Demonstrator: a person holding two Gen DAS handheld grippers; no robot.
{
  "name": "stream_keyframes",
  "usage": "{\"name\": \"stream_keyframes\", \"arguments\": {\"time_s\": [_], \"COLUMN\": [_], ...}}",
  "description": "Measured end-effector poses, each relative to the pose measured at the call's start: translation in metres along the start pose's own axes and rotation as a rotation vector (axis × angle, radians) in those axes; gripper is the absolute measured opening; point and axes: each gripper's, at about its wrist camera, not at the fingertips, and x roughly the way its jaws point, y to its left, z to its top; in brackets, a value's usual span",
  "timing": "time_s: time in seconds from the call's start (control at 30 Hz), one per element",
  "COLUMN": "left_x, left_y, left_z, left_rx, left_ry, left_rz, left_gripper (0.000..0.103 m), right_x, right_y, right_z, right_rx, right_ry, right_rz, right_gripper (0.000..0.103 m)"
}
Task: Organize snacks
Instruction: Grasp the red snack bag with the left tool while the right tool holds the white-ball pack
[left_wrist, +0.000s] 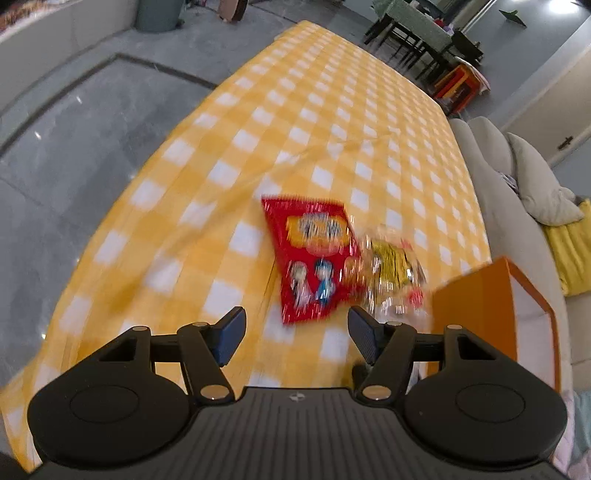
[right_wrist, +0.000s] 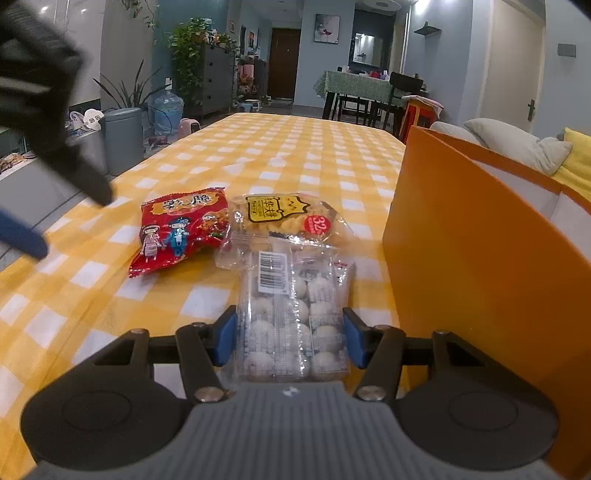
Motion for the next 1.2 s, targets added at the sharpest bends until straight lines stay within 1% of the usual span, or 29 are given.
{"name": "stream_keyframes", "arguments": {"time_s": [0.13, 0.23, 0.27, 0.3, 0.37, 0.43, 0.47, 0.53, 0.57, 0.63, 0.7, 0.73, 0.83, 0.87, 0.93, 0.97, 1.13, 1.17, 1.2], "left_x": [0.022, 0.044, 0.051, 0.056, 0.066, 0.075, 0.080, 0.087, 0.089, 0.094, 0.098, 0.101, 0.107, 0.109, 0.116, 0.119, 0.128, 0.127, 0.125], "left_y": [-0.011, -0.024, -0.029, -0.033, -0.041, -0.045, -0.046, -0.047, -0.048, -0.050, -0.049, -0.048, -0.045, -0.044, -0.047, -0.050, -0.062, -0.063, -0.063], "left_z": [0.022, 0.039, 0.042, 0.044, 0.046, 0.048, 0.050, 0.051, 0.052, 0.053, 0.054, 0.054, 0.056, 0.057, 0.060, 0.061, 0.060, 0.058, 0.056], "left_rx": [-0.060, -0.019, 0.007, 0.031, 0.070, 0.083, 0.083, 0.081, 0.088, 0.102, 0.096, 0.094, 0.072, 0.066, 0.087, 0.107, 0.190, 0.201, 0.207], "left_ry": [-0.032, 0.007, 0.021, 0.030, 0.044, 0.053, 0.062, 0.074, 0.073, 0.077, 0.078, 0.081, 0.093, 0.094, 0.116, 0.124, 0.151, 0.149, 0.144], "left_rz": [0.042, 0.062, 0.067, 0.072, 0.100, 0.117, 0.121, 0.136, 0.151, 0.181, 0.193, 0.203, 0.207, 0.201, 0.215, 0.225, 0.285, 0.288, 0.295], "left_gripper": [0.074, 0.076, 0.078, 0.081, 0.081, 0.081, 0.082, 0.087, 0.088, 0.088, 0.094, 0.094, 0.095, 0.098, 0.100, 0.103, 0.102, 0.095, 0.090], "right_x": [0.000, 0.000, 0.000, 0.000, 0.001, 0.003, 0.005, 0.006, 0.007, 0.009, 0.010, 0.011, 0.009, 0.009, 0.009, 0.008, 0.007, 0.007, 0.007], "right_y": [-0.001, -0.003, -0.003, -0.003, -0.003, -0.004, -0.005, -0.005, -0.005, -0.006, -0.007, -0.006, -0.006, -0.006, -0.006, -0.006, -0.006, -0.006, -0.006], "right_z": [-0.001, -0.002, -0.002, -0.002, -0.001, 0.005, 0.008, 0.011, 0.013, 0.014, 0.014, 0.014, 0.012, 0.012, 0.012, 0.012, 0.012, 0.012, 0.012], "right_rx": [0.008, 0.013, 0.011, 0.007, -0.001, 0.010, 0.019, 0.030, 0.024, 0.020, 0.023, 0.019, 0.019, 0.019, 0.016, 0.015, 0.012, 0.012, 0.011], "right_ry": [0.001, 0.000, -0.001, -0.001, 0.007, 0.037, 0.052, 0.072, 0.079, 0.085, 0.087, 0.087, 0.084, 0.085, 0.085, 0.085, 0.085, 0.085, 0.085], "right_rz": [0.012, 0.023, 0.026, 0.027, 0.031, 0.033, 0.032, 0.034, 0.037, 0.048, 0.055, 0.053, 0.051, 0.052, 0.053, 0.053, 0.054, 0.055, 0.055], "right_gripper": [0.057, 0.057, 0.057, 0.057, 0.057, 0.057, 0.057, 0.057, 0.057, 0.057, 0.057, 0.057, 0.058, 0.058, 0.058, 0.058, 0.058, 0.058, 0.058]}}
